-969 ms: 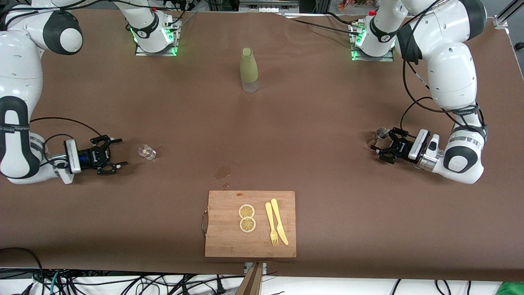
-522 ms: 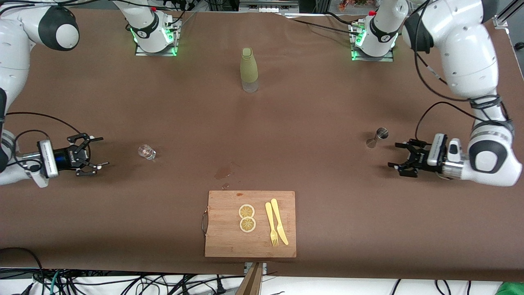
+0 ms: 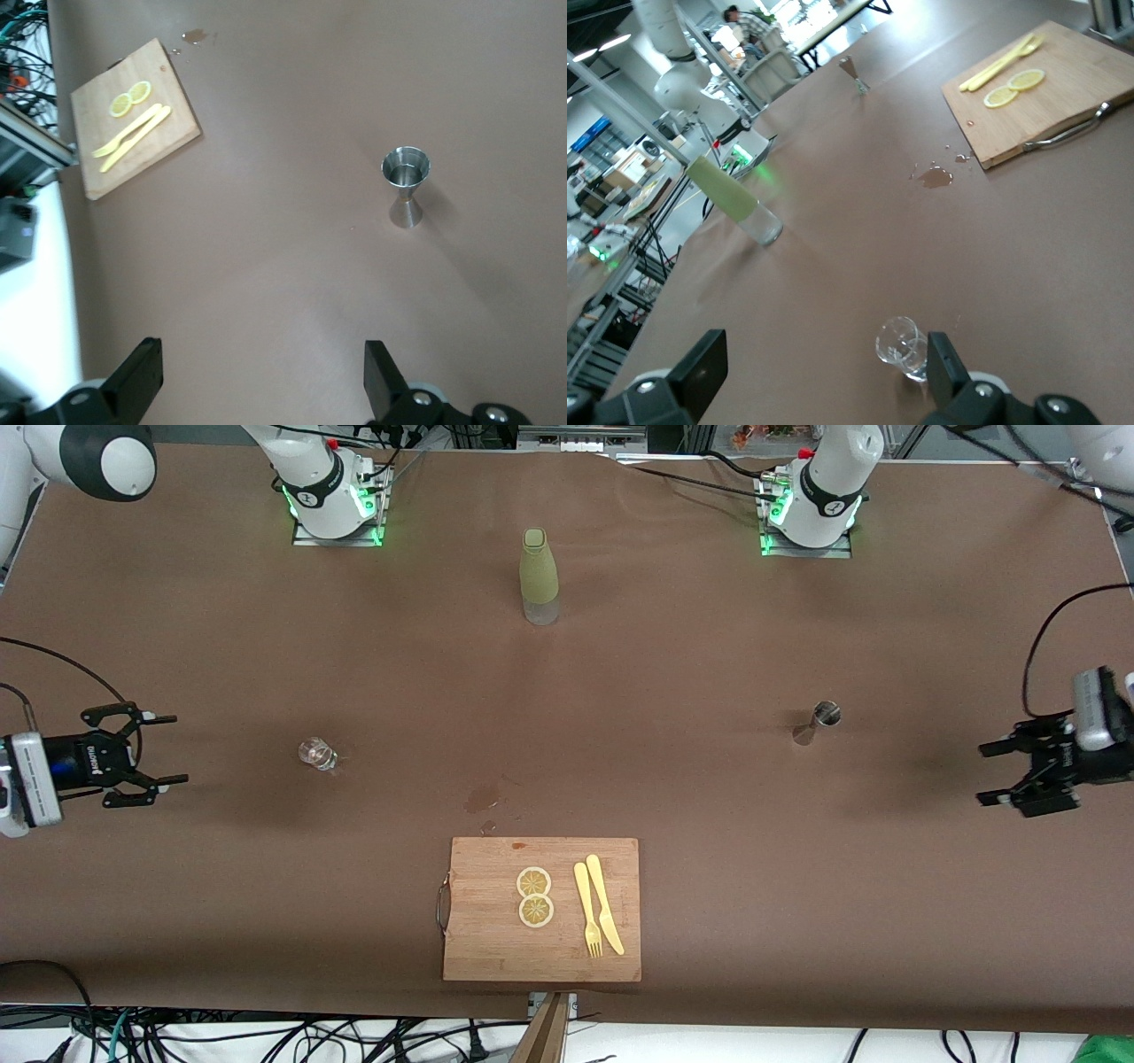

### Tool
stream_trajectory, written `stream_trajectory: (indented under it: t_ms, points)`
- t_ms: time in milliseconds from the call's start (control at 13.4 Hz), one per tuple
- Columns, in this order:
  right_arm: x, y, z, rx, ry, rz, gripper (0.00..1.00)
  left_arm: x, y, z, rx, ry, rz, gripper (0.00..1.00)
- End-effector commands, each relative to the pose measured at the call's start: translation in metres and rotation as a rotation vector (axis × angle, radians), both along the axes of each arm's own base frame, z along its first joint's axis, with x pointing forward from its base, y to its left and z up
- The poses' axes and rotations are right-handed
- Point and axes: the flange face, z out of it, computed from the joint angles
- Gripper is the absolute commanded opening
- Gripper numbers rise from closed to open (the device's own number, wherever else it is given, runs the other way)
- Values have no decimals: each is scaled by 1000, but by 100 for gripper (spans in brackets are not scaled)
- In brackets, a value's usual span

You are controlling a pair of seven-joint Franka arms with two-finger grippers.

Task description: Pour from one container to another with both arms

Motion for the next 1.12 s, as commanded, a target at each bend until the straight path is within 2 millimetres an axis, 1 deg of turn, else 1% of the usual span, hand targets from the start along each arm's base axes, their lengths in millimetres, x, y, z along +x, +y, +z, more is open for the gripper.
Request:
stream_trajectory:
  t_ms: [0, 75, 149, 224, 373, 596, 671, 746, 895, 969, 1044]
  points:
    - [0, 30, 76, -205, 130, -83, 100, -14, -2, 44, 97, 8, 114, 100]
    - [-2, 41, 101, -291, 192, -129, 100, -16, -10, 59, 139, 38, 166, 100]
    - [-6, 52, 127, -367, 242, -181, 100, -18, -14, 75, 175, 57, 229, 100]
    - [-9, 59, 144, -438, 300, -238, 100, -22, -14, 93, 209, 73, 317, 100]
    - [-12, 78, 163, -534, 383, -316, 100, -28, -24, 119, 264, 142, 517, 100]
    - [-24, 112, 205, -766, 475, -474, 100, -39, -50, 156, 319, 250, 867, 100]
    - [-27, 122, 214, -830, 505, -524, 100, -42, -58, 163, 327, 277, 959, 100]
    - [-30, 121, 217, -867, 520, -552, 100, -45, -64, 168, 326, 306, 1039, 100]
    - [-38, 115, 232, -931, 502, -589, 100, -55, -67, 172, 301, 420, 1236, 100]
    - [-44, 115, 241, -987, 505, -623, 100, -64, -71, 178, 292, 484, 1367, 100]
    - [-48, 121, 247, -1042, 527, -664, 100, -74, -76, 180, 305, 553, 1471, 100]
